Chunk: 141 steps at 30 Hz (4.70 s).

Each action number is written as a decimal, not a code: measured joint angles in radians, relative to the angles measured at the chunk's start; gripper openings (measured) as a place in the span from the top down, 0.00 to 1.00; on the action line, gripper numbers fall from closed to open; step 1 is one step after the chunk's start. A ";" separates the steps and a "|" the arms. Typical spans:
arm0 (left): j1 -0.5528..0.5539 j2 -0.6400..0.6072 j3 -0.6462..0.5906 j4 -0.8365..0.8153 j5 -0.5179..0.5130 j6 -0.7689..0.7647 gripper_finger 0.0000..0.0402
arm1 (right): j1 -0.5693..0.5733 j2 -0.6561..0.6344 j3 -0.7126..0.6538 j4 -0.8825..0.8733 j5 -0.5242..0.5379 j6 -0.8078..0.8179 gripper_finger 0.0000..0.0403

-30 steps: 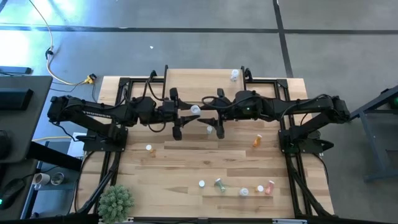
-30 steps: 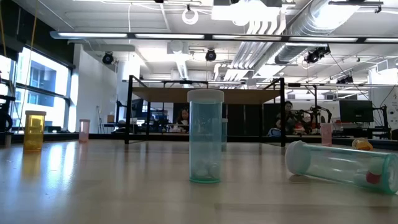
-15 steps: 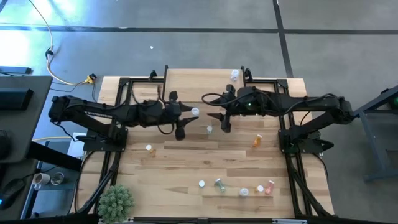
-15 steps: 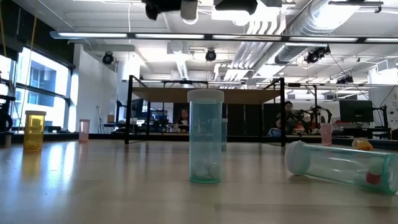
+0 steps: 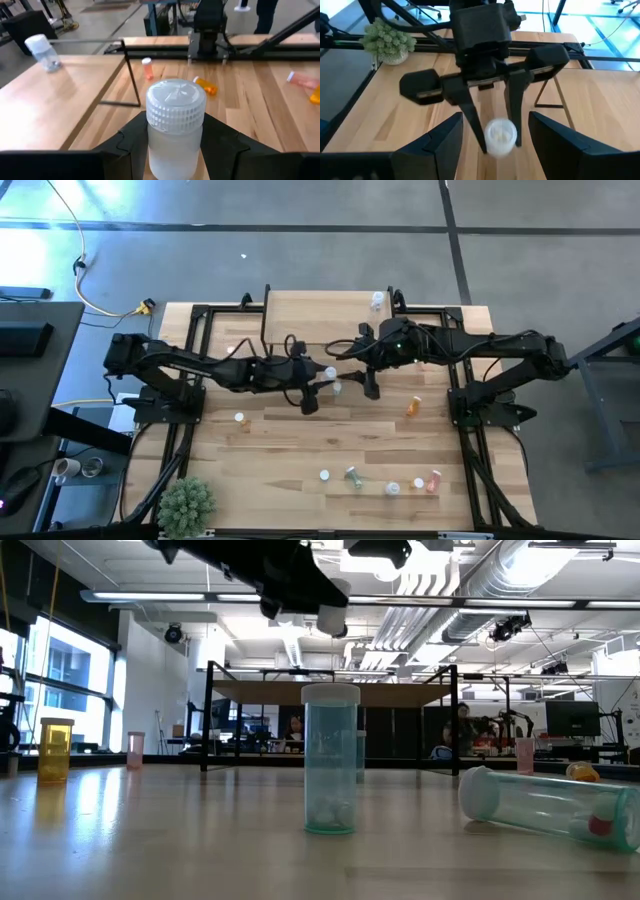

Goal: Pick and place medicine bottles onto shelf by color
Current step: Put the top transparent pill bottle on the shelf aligned with the transparent pill bottle

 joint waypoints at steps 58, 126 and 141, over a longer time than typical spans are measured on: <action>-0.029 0.050 -0.001 0.164 0.023 0.023 0.63 | 0.048 0.085 0.000 -0.059 0.040 0.084 0.70; -0.070 -0.187 0.000 0.004 -0.086 0.027 0.42 | -0.540 -0.187 -0.288 -0.036 0.064 0.129 0.67; -0.070 -0.187 0.000 0.004 -0.086 0.027 0.42 | -0.571 -0.097 -0.286 -0.012 0.055 0.136 0.67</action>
